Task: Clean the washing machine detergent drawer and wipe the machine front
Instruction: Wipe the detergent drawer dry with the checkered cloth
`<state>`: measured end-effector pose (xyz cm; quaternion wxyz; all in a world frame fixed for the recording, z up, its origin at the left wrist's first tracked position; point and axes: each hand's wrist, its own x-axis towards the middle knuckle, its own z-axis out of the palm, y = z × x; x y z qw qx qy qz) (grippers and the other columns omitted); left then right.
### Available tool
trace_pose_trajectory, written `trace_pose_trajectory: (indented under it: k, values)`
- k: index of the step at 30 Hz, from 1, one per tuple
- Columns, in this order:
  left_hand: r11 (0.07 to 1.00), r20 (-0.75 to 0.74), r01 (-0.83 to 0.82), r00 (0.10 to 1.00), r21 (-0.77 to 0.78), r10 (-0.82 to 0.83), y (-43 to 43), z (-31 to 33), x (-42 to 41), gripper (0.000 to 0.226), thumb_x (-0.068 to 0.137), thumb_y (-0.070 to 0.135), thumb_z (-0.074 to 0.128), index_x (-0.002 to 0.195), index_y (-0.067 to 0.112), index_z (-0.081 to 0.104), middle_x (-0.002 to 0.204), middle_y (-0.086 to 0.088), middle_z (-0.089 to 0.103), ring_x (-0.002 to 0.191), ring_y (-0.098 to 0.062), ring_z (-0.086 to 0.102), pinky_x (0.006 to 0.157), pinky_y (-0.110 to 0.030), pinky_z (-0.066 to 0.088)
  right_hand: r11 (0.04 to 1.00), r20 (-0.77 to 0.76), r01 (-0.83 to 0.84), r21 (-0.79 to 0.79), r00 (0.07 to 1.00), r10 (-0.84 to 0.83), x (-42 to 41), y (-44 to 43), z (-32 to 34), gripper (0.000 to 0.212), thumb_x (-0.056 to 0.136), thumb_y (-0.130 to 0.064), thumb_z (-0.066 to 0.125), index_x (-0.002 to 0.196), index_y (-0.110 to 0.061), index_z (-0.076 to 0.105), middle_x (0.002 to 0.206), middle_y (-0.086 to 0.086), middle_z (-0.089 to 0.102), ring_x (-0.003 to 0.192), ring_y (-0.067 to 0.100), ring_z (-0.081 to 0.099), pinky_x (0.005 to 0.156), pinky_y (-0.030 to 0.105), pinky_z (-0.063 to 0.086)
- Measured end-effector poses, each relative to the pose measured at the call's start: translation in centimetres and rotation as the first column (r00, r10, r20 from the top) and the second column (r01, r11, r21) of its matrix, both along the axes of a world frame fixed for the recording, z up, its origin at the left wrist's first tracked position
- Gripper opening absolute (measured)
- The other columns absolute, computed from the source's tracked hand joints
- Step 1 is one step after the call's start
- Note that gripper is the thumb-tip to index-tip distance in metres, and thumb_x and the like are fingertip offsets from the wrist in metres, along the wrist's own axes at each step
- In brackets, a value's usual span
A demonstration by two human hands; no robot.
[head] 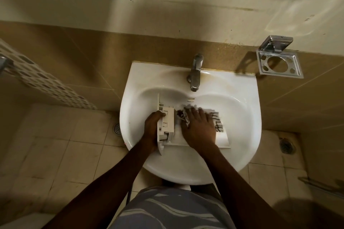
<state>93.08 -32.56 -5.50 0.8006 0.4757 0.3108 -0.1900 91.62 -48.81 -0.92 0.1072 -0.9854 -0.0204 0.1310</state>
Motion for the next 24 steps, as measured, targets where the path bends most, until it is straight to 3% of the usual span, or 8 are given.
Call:
trace_pose_trajectory:
  k: [2,4,8,11,16,18,21,24]
  values:
    - [1.0,0.01,-0.004,1.0,-0.01,0.004,-0.1,0.3,-0.1,0.065,0.066,0.03,0.067,0.122,-0.002,0.059,0.104,-0.027,0.064,0.077,-0.032,0.065,0.059,-0.034,0.056,0.985,0.012,-0.157,0.071,0.988,0.157,-1.2,-0.4,0.3,0.063,0.096,-0.053,0.026,0.153,-0.027,0.028,0.16,-0.001,0.029,0.149,0.021,0.02,0.119,0.04,0.014]
    - [1.0,0.009,-0.007,1.0,-0.007,0.007,-0.1,0.3,-0.2,0.068,0.063,0.03,0.069,0.122,-0.004,0.06,0.106,-0.03,0.064,0.079,-0.034,0.066,0.061,-0.034,0.056,0.977,0.032,-0.191,0.09,0.981,0.189,-2.1,-2.8,0.5,0.068,0.091,-0.056,0.023,0.152,-0.028,0.031,0.157,-0.003,0.034,0.148,0.019,0.023,0.118,0.038,0.017]
    - [1.0,0.018,-0.01,1.0,0.006,0.01,0.1,-0.2,-0.2,0.082,0.057,0.038,0.073,0.126,-0.004,0.059,0.118,-0.036,0.061,0.087,-0.036,0.063,0.065,-0.035,0.055,0.998,0.055,0.054,-0.023,0.997,-0.052,-0.7,-6.0,0.2,0.058,0.097,-0.051,0.034,0.147,-0.024,0.041,0.153,0.001,0.042,0.144,0.026,0.031,0.115,0.043,0.025]
    - [1.0,0.03,-0.016,0.999,-0.002,0.016,0.0,-0.3,-0.3,0.081,0.059,0.037,0.073,0.127,-0.003,0.059,0.122,-0.038,0.058,0.085,-0.035,0.063,0.066,-0.036,0.054,0.99,-0.025,0.086,-0.115,0.996,-0.089,1.7,-2.5,-0.2,0.06,0.094,-0.05,0.025,0.141,-0.018,0.044,0.145,0.009,0.048,0.136,0.034,0.038,0.112,0.047,0.029]
    - [0.992,0.023,-0.124,0.992,0.03,0.123,-0.2,-0.3,0.0,0.08,0.053,0.031,0.074,0.121,-0.008,0.06,0.106,-0.034,0.062,0.078,-0.037,0.063,0.072,-0.042,0.052,0.979,-0.173,-0.046,0.2,0.981,0.081,5.9,0.1,0.3,0.045,0.098,-0.052,0.035,0.113,-0.022,0.066,0.119,0.01,0.067,0.11,0.032,0.061,0.09,0.037,0.045]
    - [0.991,0.066,-0.122,0.991,0.053,0.118,-0.3,-0.2,-0.3,0.072,0.058,0.03,0.072,0.118,-0.008,0.062,0.109,-0.039,0.062,0.084,-0.042,0.062,0.071,-0.042,0.052,0.991,-0.211,-0.029,0.131,0.976,0.056,6.9,-2.6,0.3,0.044,0.098,-0.05,0.031,0.12,-0.028,0.062,0.127,0.006,0.064,0.116,0.03,0.059,0.095,0.037,0.042]
    - [0.99,0.11,-0.116,0.988,0.083,0.107,-0.3,-0.2,-0.5,0.065,0.064,0.03,0.07,0.115,-0.009,0.063,0.11,-0.042,0.062,0.09,-0.046,0.063,0.074,-0.043,0.054,0.99,-0.264,0.115,-0.076,0.955,-0.131,7.7,-7.9,0.2,0.054,0.096,-0.057,0.02,0.117,-0.028,0.061,0.12,0.001,0.068,0.113,0.027,0.06,0.099,0.04,0.037]
    - [0.989,0.107,-0.114,0.989,0.089,0.104,-0.4,-0.2,-0.6,0.064,0.065,0.03,0.071,0.115,-0.009,0.064,0.109,-0.04,0.064,0.091,-0.047,0.065,0.077,-0.045,0.055,0.967,-0.208,0.161,-0.195,0.957,-0.202,7.7,-6.9,0.0,0.06,0.093,-0.063,0.025,0.116,-0.024,0.065,0.117,0.004,0.069,0.106,0.031,0.063,0.089,0.038,0.044]
